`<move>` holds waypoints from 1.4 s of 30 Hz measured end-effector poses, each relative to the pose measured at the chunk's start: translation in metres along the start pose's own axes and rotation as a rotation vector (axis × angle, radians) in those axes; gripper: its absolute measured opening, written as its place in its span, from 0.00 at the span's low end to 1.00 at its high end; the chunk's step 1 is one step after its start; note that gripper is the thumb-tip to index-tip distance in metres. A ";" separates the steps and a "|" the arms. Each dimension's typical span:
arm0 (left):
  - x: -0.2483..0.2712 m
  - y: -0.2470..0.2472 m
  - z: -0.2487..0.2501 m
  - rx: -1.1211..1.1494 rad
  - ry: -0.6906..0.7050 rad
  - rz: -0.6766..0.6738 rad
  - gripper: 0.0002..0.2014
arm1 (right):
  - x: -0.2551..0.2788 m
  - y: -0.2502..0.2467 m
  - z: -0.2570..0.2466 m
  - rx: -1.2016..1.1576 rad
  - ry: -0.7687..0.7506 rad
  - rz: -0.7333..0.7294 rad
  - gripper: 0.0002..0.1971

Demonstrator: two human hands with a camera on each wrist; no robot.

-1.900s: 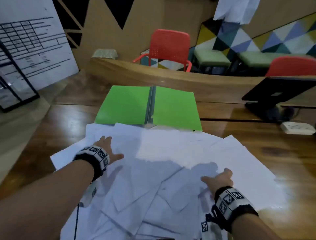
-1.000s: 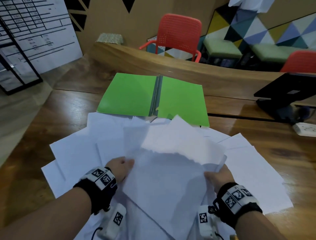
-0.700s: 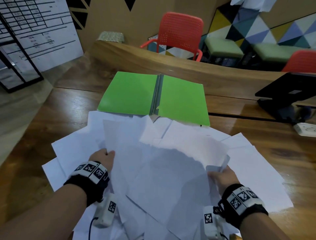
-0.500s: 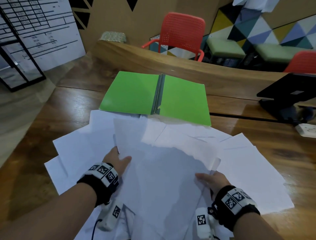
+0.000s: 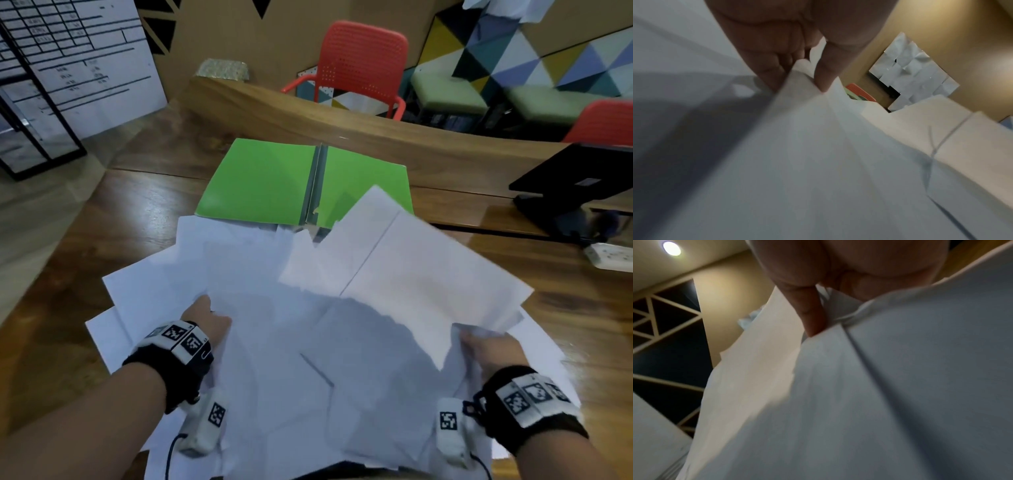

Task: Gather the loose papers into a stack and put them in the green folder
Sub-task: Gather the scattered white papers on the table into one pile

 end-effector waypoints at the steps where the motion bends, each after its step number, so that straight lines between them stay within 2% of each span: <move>1: 0.001 -0.002 0.001 0.014 -0.003 0.006 0.08 | -0.002 -0.011 -0.003 -0.060 0.009 0.021 0.06; 2: -0.001 -0.003 0.001 0.025 0.002 0.011 0.07 | -0.003 -0.022 -0.008 -0.101 0.015 0.046 0.11; 4: -0.002 0.000 0.001 0.061 0.022 -0.012 0.09 | 0.001 -0.046 -0.026 -0.205 -0.013 0.088 0.13; 8: 0.004 0.007 0.009 0.222 0.074 -0.097 0.25 | 0.015 -0.077 -0.066 -0.467 -0.130 0.152 0.12; 10: 0.001 0.011 0.009 0.252 0.060 -0.158 0.26 | 0.020 -0.076 -0.079 -0.514 -0.174 0.144 0.12; 13: -0.006 0.011 0.003 0.343 0.008 -0.174 0.08 | 0.023 -0.049 -0.083 -0.288 -0.156 0.130 0.16; 14: -0.010 0.013 -0.001 0.414 -0.025 -0.173 0.08 | 0.024 -0.035 -0.080 -0.208 -0.144 0.109 0.16; 16: -0.011 0.014 -0.005 0.555 -0.082 -0.196 0.18 | 0.026 -0.005 -0.069 -0.147 -0.137 -0.023 0.12; 18: -0.009 0.016 -0.007 0.745 -0.138 -0.244 0.17 | 0.026 0.025 -0.054 -0.063 -0.128 -0.126 0.07; 19: -0.008 0.017 -0.006 0.803 -0.165 -0.270 0.17 | 0.026 0.036 -0.047 -0.021 -0.117 -0.153 0.08; 21: -0.005 0.018 -0.002 0.733 -0.169 -0.305 0.25 | 0.024 0.057 -0.036 0.013 -0.096 -0.183 0.16; 22: -0.003 0.017 0.001 0.604 -0.136 -0.309 0.27 | 0.026 0.065 -0.035 -0.002 -0.086 -0.210 0.19; 24: -0.006 0.017 0.004 0.319 -0.010 -0.227 0.26 | 0.027 0.078 -0.035 -0.052 -0.058 -0.230 0.27; 25: -0.007 0.018 0.005 0.259 0.022 -0.209 0.25 | 0.029 0.082 -0.037 -0.036 -0.046 -0.213 0.28; 27: -0.003 0.022 0.007 0.225 0.057 -0.228 0.28 | 0.032 0.088 -0.041 0.069 -0.046 -0.193 0.23; 29: -0.003 0.028 0.008 0.300 0.055 -0.285 0.34 | 0.040 0.096 -0.049 0.150 -0.095 -0.246 0.19; 31: -0.001 0.027 0.009 0.360 0.046 -0.302 0.33 | 0.037 0.103 -0.048 0.179 -0.123 -0.336 0.19; 33: -0.004 0.022 0.008 0.310 0.029 -0.317 0.37 | 0.026 0.104 -0.041 0.168 -0.131 -0.405 0.18; 36: -0.009 0.016 -0.001 0.271 -0.008 -0.358 0.43 | 0.022 0.093 -0.039 0.187 -0.130 -0.404 0.11; 40: -0.012 0.018 -0.005 0.290 -0.043 -0.349 0.30 | 0.018 0.085 -0.042 0.250 -0.137 -0.370 0.07; 42: -0.011 0.020 -0.003 0.300 -0.047 -0.329 0.30 | 0.013 0.087 -0.043 0.218 -0.110 -0.396 0.09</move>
Point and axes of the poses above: each hand's wrist, its own x-axis away from the middle knuckle, its own y-axis out of the palm, z = x × y, the point moved 3 cm from there along -x, towards the middle knuckle, and after that the axes turned 9 degrees about x, right-handed, at the moved point
